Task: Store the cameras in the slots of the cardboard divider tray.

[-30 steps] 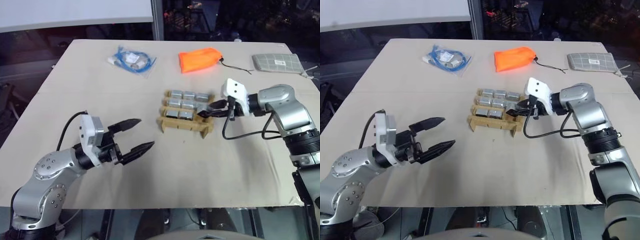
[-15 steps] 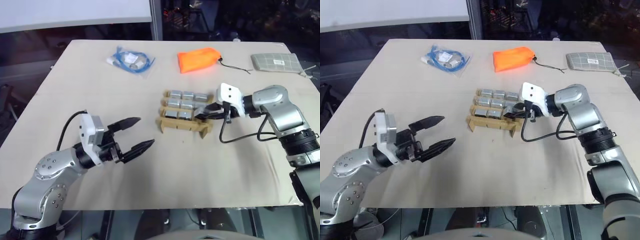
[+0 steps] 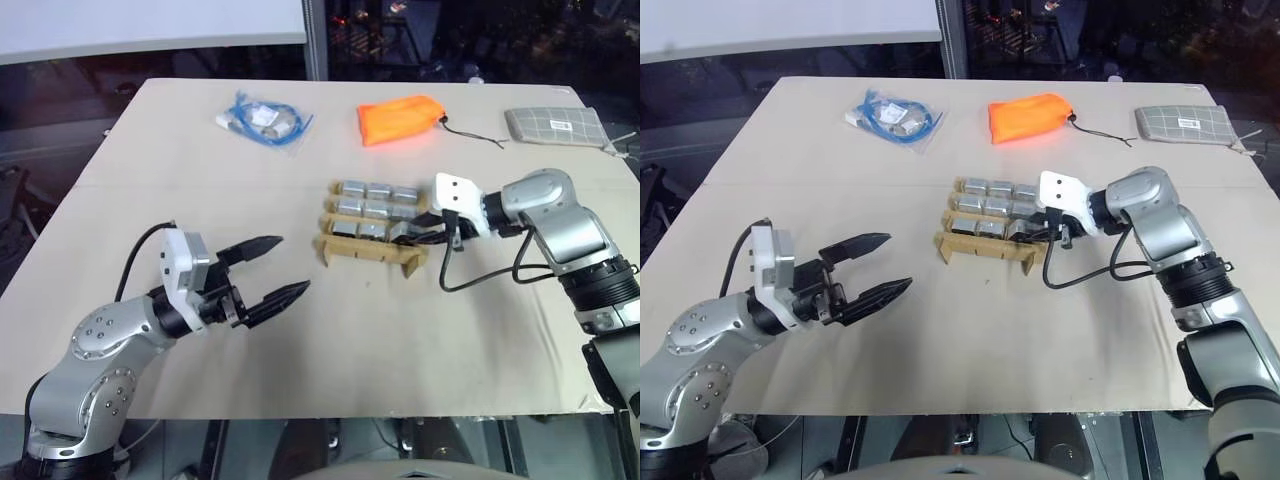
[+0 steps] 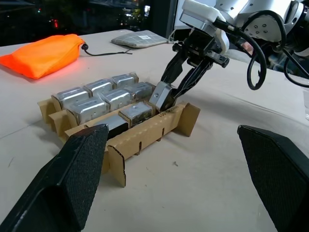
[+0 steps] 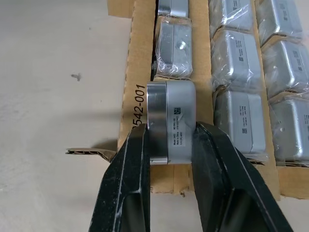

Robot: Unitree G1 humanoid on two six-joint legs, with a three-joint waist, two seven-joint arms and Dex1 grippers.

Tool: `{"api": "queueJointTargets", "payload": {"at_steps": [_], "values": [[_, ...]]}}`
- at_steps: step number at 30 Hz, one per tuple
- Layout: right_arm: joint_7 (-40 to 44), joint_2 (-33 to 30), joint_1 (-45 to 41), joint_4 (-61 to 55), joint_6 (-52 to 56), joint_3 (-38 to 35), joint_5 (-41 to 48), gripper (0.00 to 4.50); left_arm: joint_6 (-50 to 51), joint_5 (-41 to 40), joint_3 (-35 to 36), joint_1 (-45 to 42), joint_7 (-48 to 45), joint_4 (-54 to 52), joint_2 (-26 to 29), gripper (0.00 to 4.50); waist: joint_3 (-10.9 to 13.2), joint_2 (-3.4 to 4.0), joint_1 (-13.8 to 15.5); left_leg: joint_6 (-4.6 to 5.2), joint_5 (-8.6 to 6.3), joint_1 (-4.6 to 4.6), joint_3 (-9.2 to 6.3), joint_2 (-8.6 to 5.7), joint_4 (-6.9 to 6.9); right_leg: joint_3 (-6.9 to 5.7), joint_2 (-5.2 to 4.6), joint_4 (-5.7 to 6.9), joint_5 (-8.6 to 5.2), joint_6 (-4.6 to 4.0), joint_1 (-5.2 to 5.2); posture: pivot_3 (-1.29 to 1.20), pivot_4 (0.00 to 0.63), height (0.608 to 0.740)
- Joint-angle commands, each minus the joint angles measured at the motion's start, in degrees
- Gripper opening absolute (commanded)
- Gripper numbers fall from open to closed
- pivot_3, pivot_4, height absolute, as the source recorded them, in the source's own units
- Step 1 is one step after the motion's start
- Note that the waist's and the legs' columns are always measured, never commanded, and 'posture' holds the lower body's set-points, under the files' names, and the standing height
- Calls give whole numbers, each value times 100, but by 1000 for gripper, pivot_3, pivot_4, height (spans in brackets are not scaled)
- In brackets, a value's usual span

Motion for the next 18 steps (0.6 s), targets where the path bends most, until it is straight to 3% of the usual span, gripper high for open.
{"api": "queueJointTargets", "payload": {"at_steps": [1,2,3,6,13,14,18], "values": [[-18,-3,-72,30,121,44,-91,1912,-87,-14,-43,-63,-8,-181,15,4500,0,-1,10,0,0,0,0,0,0,-1,0,0,0,0,0,0,150,740],[-68,17,-77,-1,127,2,-73,2198,-83,-12,-55,-72,-3,-184,12,4500,1,-1,12,0,0,0,-1,0,0,-2,0,0,0,0,0,0,150,740],[-94,26,-75,-83,206,-55,-23,2851,-80,-12,-68,-78,-1,-182,8,4500,1,0,10,0,0,-1,0,0,0,-1,0,0,0,0,0,0,150,740],[-189,-3,39,-513,452,-310,201,4190,-92,0,-129,-105,4,-158,-10,4500,1,-1,10,-2,1,-1,3,0,0,2,1,0,0,1,-2,0,150,740],[-575,-15,1018,-2112,517,-1412,1242,4190,-173,104,-208,-126,223,-151,-175,4500,0,-1,68,3,-1,-2,1,1,-2,1,1,-1,1,2,-1,0,150,740],[-635,-37,1256,-2456,939,-1665,1611,4190,-136,136,-195,-101,333,-132,-218,4500,0,-1,75,5,-3,-2,2,1,-2,2,0,-1,1,3,-1,0,150,740],[-1311,-130,2993,-3872,1407,-2678,2088,4366,-130,40,133,133,590,-47,-403,4500,-5,-10,175,18,-11,-4,-10,3,-4,4,-3,-7,0,2,4,0,150,740]]}}
